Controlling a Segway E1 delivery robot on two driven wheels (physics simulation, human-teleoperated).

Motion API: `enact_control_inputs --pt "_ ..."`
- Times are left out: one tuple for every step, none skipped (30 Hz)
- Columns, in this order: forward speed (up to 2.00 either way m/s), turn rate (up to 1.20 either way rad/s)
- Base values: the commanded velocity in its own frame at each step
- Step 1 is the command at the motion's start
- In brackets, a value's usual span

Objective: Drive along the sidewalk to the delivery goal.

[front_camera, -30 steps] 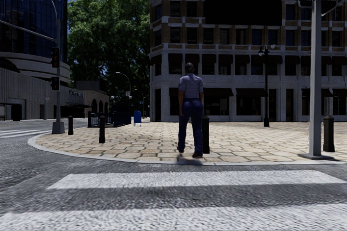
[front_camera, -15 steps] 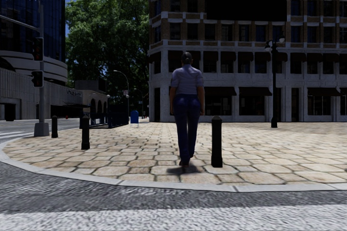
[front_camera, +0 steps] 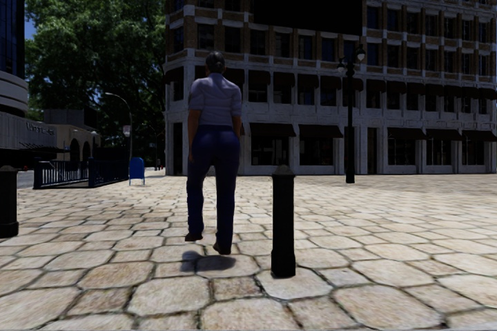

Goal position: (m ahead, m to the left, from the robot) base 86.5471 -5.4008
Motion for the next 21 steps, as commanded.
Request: enact_control_inputs --pt "2.00 1.20" --pt "2.00 1.20" --pt "2.00 1.20" --pt "2.00 1.20" --pt "2.00 1.20" --pt "2.00 1.20" --pt "2.00 1.20" --pt "2.00 1.20" --pt "2.00 1.20" --pt "2.00 1.20" --pt "2.00 1.20" --pt "2.00 1.20" --pt "2.00 1.20" --pt "2.00 1.20" --pt "2.00 1.20" --pt "2.00 -0.27" --pt "2.00 0.00" --pt "2.00 0.00" --pt "2.00 0.00" --pt "2.00 0.00" --pt "2.00 0.00"
